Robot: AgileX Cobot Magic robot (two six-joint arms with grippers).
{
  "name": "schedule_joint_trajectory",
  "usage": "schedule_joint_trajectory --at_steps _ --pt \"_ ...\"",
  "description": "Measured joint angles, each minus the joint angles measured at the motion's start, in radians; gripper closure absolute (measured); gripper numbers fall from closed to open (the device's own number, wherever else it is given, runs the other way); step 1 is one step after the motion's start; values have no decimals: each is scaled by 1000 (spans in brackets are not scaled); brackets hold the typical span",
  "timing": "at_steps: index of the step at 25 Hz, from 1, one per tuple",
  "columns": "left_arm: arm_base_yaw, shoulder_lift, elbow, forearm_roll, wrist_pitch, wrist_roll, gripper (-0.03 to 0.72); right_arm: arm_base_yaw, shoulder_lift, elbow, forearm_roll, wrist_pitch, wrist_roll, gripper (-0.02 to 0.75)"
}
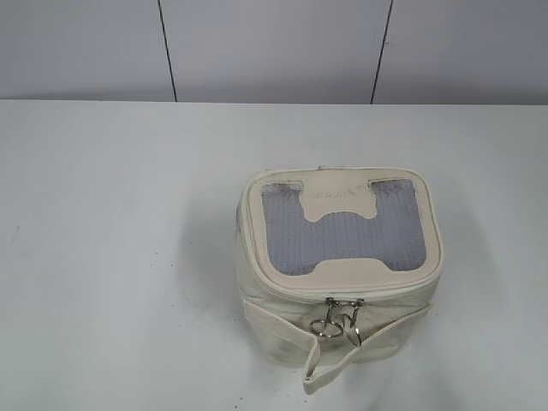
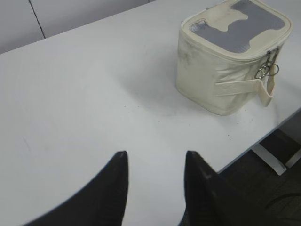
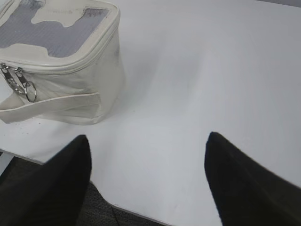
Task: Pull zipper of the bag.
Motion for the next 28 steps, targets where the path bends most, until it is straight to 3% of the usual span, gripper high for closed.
schedule_joint_trajectory --at_steps 16,18,23,28 --pt "20 0 1 0 0 0 380 -3 0 0 0 -4 -1 150" --pt "80 0 1 0 0 0 380 -27 0 0 0 -4 -1 150" --pt "344 0 1 0 0 0 380 -178 0 0 0 -4 -1 150" --pt "559 -4 1 0 0 0 380 -212 0 0 0 -4 -1 150"
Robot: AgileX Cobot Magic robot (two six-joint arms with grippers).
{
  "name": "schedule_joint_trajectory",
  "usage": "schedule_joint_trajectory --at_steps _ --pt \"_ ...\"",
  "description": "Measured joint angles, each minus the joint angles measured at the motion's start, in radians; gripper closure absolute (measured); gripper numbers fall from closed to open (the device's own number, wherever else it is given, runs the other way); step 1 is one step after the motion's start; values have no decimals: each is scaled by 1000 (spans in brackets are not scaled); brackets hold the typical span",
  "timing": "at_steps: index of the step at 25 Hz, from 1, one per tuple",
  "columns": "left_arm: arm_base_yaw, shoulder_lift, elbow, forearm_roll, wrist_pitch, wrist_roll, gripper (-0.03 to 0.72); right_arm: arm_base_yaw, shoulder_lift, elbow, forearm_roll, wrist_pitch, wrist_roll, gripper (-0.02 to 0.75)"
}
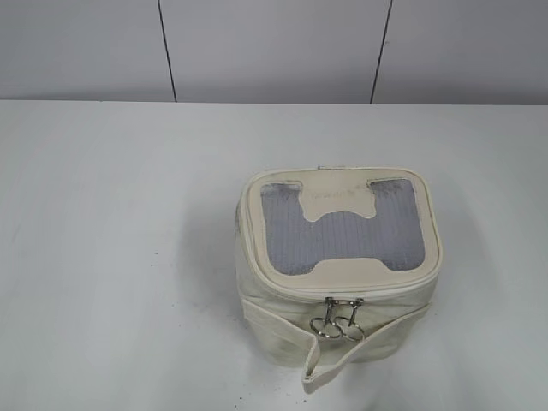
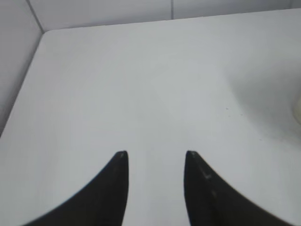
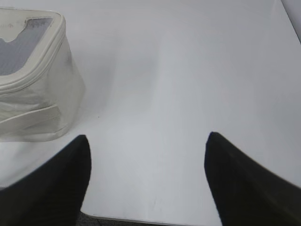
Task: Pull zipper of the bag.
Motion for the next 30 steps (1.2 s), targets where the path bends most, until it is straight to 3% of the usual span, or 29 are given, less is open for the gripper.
schedule_joint_trajectory --at_steps 4,12,30 --pt "51 -33 2 0 1 0 380 0 0 0 0 0 0 150" --pt "51 -35 2 0 2 0 380 -64 0 0 0 -3 0 150" --pt "51 -35 2 0 2 0 380 -66 0 0 0 -4 -1 150"
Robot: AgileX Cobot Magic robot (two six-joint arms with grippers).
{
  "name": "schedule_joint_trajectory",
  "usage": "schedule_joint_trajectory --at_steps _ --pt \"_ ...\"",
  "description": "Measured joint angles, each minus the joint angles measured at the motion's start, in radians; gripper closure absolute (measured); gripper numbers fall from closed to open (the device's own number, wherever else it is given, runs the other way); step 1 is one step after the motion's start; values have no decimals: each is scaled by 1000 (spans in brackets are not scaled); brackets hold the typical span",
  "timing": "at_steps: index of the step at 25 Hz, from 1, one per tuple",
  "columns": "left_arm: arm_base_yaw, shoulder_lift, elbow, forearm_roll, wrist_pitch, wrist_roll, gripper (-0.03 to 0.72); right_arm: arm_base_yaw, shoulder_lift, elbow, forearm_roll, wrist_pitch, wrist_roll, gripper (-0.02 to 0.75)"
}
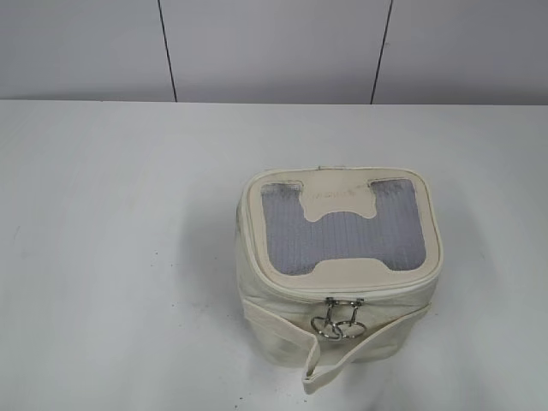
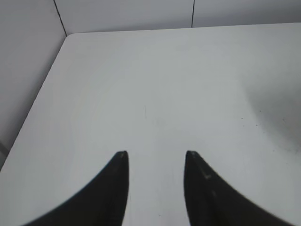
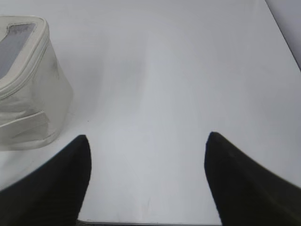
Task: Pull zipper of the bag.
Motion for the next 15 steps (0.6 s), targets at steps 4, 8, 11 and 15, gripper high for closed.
schedule_joint_trajectory --at_steps 4,8,11,15 --pt "0 0 0 0 0 0 380 0 0 0 0 -1 0 150" --pt "0 0 0 0 0 0 380 0 0 0 0 -1 0 150" --pt "0 0 0 0 0 0 380 0 0 0 0 -1 0 150" --pt "0 0 0 0 0 0 380 0 0 0 0 -1 0 150"
